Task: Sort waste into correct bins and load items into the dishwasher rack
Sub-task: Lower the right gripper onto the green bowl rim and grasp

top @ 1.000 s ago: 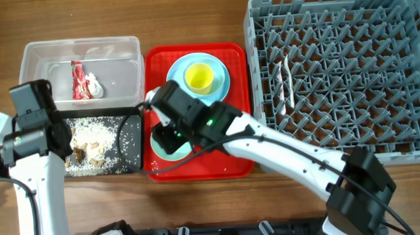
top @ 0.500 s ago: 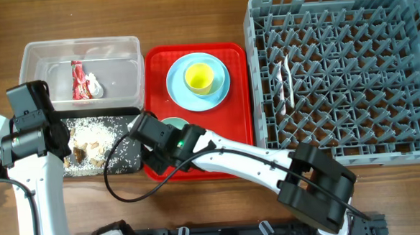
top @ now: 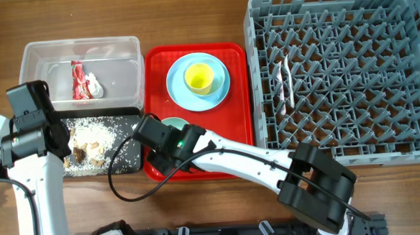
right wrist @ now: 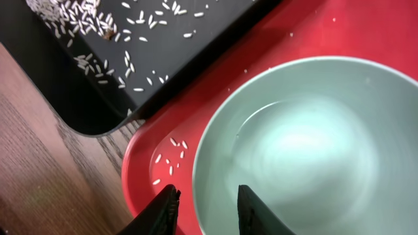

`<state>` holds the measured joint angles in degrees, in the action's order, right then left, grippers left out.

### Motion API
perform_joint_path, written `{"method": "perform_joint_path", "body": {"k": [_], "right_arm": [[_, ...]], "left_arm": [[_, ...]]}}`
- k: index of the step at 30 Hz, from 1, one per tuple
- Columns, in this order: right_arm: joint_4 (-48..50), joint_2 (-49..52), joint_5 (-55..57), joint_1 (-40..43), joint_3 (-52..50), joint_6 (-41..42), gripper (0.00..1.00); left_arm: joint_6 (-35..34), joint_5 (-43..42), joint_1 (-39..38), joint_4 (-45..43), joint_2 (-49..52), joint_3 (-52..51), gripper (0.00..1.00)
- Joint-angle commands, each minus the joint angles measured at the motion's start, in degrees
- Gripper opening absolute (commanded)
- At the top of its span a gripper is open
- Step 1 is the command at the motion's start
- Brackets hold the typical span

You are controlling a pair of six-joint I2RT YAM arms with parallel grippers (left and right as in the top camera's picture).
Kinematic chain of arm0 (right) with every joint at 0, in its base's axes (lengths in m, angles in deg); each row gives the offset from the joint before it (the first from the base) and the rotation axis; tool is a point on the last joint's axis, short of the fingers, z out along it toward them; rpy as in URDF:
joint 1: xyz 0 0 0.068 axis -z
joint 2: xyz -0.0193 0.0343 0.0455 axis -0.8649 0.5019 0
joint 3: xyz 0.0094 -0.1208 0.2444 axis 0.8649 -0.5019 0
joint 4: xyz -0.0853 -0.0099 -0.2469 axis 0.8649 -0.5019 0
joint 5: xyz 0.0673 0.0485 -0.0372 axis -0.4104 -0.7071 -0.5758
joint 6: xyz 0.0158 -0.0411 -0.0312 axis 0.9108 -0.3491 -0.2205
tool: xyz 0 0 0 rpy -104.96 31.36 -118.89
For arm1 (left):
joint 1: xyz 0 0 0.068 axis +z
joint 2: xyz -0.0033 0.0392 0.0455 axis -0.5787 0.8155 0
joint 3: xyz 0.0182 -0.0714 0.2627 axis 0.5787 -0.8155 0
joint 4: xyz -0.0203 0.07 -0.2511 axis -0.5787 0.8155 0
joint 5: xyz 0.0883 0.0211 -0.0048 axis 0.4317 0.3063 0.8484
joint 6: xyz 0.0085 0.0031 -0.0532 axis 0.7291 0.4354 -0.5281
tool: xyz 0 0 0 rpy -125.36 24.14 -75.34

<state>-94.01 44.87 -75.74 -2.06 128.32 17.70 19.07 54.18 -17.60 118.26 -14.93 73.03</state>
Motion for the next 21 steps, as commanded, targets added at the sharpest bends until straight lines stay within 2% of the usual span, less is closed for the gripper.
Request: {"method": "perform_joint_path", "body": {"k": [1, 13, 21], "right_arm": [[-0.63, 0.50, 0.92, 0.07, -0.48, -0.20, 0.31], [-2.43, 2.01, 0.90, 0.07, -0.48, -0.22, 0.32], [-2.34, 2.36, 0.96, 0.07, -0.46, -0.09, 0.25]], "left_arm": [[0.11, 1.53, 0.37, 0.04, 0.02, 0.13, 1.00], [0.11, 1.53, 0.37, 0.04, 0.02, 0.13, 1.00], [0.11, 1.53, 0.37, 0.04, 0.02, 0.13, 1.00]]}}
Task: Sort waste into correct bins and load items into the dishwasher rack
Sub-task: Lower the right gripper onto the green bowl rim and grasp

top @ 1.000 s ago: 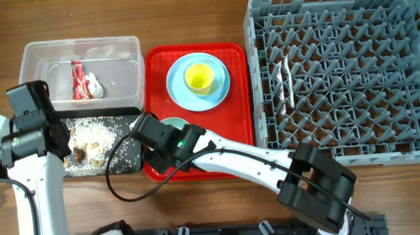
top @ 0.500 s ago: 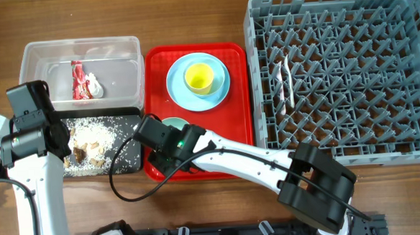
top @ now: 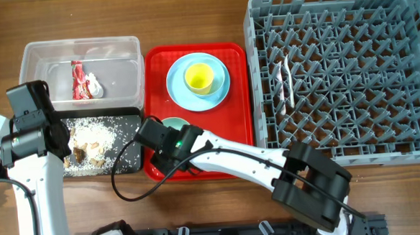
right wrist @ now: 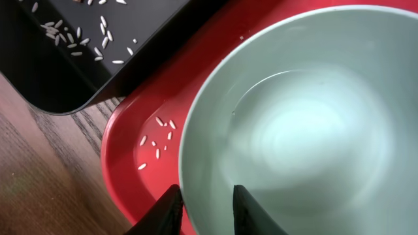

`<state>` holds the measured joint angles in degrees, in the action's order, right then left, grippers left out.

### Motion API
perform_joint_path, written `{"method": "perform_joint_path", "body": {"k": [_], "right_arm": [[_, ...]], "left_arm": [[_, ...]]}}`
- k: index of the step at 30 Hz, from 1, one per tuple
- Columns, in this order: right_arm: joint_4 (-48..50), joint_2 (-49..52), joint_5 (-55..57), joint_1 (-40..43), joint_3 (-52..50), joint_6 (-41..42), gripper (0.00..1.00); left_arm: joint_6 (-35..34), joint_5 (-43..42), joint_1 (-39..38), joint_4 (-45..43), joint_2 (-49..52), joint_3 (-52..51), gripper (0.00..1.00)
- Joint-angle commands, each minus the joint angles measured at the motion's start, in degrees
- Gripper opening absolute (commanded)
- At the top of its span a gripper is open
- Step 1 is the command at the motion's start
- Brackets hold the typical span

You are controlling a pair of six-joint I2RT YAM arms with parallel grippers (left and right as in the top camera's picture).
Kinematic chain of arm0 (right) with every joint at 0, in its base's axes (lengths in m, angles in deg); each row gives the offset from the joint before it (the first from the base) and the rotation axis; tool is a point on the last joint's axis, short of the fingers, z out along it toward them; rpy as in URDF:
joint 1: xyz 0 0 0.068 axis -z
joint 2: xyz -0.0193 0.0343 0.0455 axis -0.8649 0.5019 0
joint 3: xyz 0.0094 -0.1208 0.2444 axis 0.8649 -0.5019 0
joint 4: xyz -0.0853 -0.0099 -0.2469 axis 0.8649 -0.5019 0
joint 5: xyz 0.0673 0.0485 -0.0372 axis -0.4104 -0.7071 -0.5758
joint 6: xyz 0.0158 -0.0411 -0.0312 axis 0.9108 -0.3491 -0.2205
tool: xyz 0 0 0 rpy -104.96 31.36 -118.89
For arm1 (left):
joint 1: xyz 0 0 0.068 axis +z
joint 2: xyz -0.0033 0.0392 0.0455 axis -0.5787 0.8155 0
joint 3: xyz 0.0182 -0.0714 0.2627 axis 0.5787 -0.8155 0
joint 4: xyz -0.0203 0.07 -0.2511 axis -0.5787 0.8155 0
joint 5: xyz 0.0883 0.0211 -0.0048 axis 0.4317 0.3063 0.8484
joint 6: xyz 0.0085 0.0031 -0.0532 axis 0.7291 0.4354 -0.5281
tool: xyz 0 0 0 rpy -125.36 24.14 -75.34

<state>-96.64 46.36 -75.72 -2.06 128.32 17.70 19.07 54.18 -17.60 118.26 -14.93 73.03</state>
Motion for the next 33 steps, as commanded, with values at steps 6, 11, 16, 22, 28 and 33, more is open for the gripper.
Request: {"method": "perform_joint_path", "body": {"k": [6, 11, 16, 22, 28, 33], "right_arm": [[-1.27, 0.87, 0.87, 0.07, -0.46, -0.09, 0.24], [-3.41, 0.87, 0.92, 0.07, -0.46, -0.09, 0.23], [-4.11, 0.87, 0.92, 0.07, -0.46, -0.09, 0.15], [-4.90, 0.87, 0.94, 0.07, -0.46, -0.11, 0.15], [-6.64, 0.83, 2.32, 0.17, -0.46, -0.07, 0.13], [-7.89, 0.83, 3.28, 1.27, -0.46, 0.92, 0.14]], "left_arm": [[0.11, 1.53, 0.37, 0.04, 0.02, 0.13, 1.00], [0.11, 1.53, 0.37, 0.02, 0.02, 0.13, 1.00], [0.11, 1.53, 0.37, 0.04, 0.02, 0.13, 1.00], [0.11, 1.53, 0.37, 0.04, 0.02, 0.13, 1.00], [0.11, 1.53, 0.37, 0.04, 0.02, 0.13, 1.00], [0.11, 1.53, 0.37, 0.04, 0.02, 0.13, 1.00]]}}
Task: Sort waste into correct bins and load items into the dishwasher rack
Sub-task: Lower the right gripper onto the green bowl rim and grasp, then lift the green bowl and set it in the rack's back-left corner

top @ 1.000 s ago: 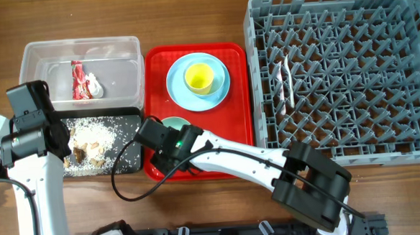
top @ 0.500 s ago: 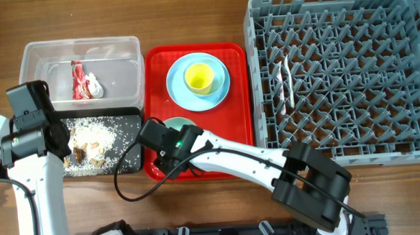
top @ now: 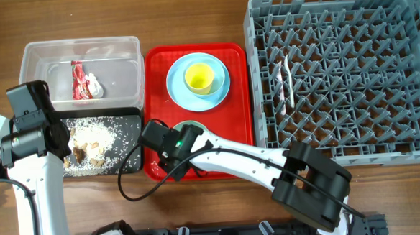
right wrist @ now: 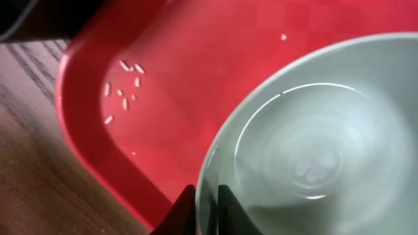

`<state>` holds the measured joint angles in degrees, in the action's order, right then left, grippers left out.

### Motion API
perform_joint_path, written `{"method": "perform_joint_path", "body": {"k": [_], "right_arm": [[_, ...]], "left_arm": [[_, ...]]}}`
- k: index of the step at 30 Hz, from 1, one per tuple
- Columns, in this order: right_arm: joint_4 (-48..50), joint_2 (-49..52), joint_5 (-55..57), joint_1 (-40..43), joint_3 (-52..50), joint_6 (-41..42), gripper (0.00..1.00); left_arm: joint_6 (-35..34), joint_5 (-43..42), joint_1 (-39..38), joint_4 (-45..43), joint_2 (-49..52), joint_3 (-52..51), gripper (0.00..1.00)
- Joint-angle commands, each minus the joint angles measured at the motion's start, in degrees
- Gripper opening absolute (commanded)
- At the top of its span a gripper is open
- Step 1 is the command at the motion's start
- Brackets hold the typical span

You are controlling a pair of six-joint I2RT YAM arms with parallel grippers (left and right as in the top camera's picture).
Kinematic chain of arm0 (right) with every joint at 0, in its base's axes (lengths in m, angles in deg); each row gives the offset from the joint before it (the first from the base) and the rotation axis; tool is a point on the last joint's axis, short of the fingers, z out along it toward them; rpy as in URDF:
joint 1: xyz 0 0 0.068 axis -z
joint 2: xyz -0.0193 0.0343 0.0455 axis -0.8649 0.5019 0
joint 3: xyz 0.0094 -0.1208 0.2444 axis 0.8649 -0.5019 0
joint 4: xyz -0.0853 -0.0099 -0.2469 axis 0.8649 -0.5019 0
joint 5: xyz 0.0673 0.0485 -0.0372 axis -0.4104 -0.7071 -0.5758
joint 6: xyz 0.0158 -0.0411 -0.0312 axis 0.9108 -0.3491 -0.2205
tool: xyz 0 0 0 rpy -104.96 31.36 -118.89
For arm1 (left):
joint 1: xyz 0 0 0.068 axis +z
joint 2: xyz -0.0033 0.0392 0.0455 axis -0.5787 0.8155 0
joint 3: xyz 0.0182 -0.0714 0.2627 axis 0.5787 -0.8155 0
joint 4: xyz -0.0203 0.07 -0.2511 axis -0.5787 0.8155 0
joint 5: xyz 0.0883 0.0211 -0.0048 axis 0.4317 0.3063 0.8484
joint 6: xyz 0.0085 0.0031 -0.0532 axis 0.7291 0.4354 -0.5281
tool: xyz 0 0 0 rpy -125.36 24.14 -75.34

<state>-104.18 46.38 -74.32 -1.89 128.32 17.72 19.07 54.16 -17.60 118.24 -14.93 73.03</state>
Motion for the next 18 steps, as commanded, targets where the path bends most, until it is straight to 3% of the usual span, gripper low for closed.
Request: {"method": "perform_joint_path", "body": {"k": [1, 12, 14, 18], "right_arm": [[-0.50, 0.81, 1.88, 1.31, -0.46, 1.29, 0.14], [-1.38, 0.81, 1.86, 1.64, -0.46, 1.38, 0.14], [-1.38, 0.81, 1.62, 1.64, -0.46, 1.38, 0.04], [-2.58, 0.24, -0.57, 1.64, 0.13, 1.42, 0.04]], "left_arm": [[0.11, 1.55, 0.37, 0.07, 0.02, 0.13, 1.00], [0.11, 1.55, 0.37, 0.07, 0.02, 0.13, 1.00], [0.11, 1.55, 0.37, 0.07, 0.02, 0.13, 1.00], [0.11, 1.55, 0.37, 0.07, 0.02, 0.13, 1.00]]}}
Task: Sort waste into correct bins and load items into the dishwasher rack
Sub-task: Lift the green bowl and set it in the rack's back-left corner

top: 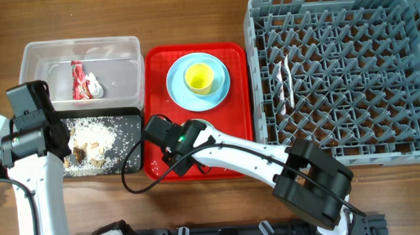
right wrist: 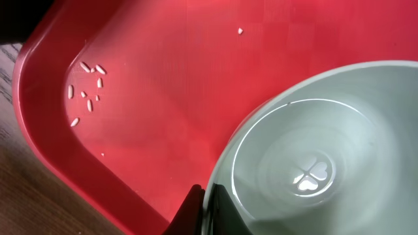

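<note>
A pale green bowl (right wrist: 313,156) with a clover mark inside sits in the near left part of the red tray (right wrist: 150,78). My right gripper (right wrist: 204,193) is shut on the bowl's left rim, one finger inside and one outside. In the overhead view the right gripper (top: 172,142) covers most of the bowl. A few rice grains (right wrist: 85,91) lie in the tray's corner. The dishwasher rack (top: 344,74) stands at the right. My left arm (top: 29,120) hangs over the left end of the black tray (top: 99,141); its fingers are hidden.
A blue plate (top: 179,87) carrying a yellow cup (top: 198,77) rests at the back of the red tray. The clear bin (top: 41,61) holds a red wrapper (top: 80,80). Rice and food scraps cover the black tray. White utensils (top: 287,81) lie in the rack.
The right jaws have gone from a narrow gap around the bowl's rim to shut tight on it. Gripper and bowl sit slightly farther from the tray's left corner.
At first my right gripper stood open at the bowl's near left rim, by the black tray. It then sat closer, straddling the rim. Later the jaws had narrowed around the rim, and now they pinch it. The left arm has stayed put.
</note>
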`<state>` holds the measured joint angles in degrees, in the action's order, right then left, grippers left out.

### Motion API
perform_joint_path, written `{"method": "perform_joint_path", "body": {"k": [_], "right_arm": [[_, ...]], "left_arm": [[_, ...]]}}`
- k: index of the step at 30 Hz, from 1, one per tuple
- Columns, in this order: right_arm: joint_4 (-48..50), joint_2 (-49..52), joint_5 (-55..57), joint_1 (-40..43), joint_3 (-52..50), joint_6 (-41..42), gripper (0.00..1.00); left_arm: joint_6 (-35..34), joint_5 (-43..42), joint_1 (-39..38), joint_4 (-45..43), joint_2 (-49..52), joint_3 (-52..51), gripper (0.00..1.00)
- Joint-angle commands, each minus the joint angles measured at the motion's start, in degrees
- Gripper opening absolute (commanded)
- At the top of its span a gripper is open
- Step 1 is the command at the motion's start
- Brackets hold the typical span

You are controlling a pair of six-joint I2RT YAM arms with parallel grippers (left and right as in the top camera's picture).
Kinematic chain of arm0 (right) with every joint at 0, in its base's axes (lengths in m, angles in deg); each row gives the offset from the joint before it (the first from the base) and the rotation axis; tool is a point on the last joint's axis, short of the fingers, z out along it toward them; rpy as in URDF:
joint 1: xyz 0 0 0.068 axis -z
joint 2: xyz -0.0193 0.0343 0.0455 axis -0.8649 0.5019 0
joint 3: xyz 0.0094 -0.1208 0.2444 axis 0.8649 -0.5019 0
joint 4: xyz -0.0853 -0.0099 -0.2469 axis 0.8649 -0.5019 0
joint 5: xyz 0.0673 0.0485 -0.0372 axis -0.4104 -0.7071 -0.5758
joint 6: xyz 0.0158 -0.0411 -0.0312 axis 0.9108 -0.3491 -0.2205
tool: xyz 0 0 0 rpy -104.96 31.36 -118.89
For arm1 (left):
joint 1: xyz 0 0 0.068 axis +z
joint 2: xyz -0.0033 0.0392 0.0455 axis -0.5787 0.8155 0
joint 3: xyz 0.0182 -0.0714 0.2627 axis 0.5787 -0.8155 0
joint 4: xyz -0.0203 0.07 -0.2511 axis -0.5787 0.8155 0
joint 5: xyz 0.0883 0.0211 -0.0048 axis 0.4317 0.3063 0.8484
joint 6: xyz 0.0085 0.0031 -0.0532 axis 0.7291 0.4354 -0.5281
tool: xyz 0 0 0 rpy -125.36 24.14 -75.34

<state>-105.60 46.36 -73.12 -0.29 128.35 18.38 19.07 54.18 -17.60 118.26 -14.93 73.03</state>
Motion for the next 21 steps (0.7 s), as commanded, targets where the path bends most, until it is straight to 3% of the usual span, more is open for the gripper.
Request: {"method": "perform_joint_path", "body": {"k": [1, 8, 12, 17, 21], "right_arm": [[-1.73, -0.28, -1.99, 0.04, 0.52, 0.79, 0.04], [-3.67, -10.12, -7.87, 1.92, 3.63, 0.90, 0.04], [-3.69, -19.12, -15.23, 7.82, 3.74, 1.29, 0.04], [-3.37, -27.26, -25.35, 20.90, 3.74, 0.92, 0.04], [-0.22, -28.87, -41.22, 34.21, 3.74, -1.51, 0.04]], "left_arm": [[0.11, 1.53, 0.37, 0.04, 0.02, 0.13, 1.00], [0.11, 1.53, 0.37, 0.04, 0.02, 0.13, 1.00], [0.11, 1.53, 0.37, 0.02, 0.02, 0.13, 1.00], [0.11, 1.53, 0.37, 0.04, 0.02, 0.13, 1.00], [0.11, 1.53, 0.37, 0.04, 0.02, 0.13, 1.00]]}}
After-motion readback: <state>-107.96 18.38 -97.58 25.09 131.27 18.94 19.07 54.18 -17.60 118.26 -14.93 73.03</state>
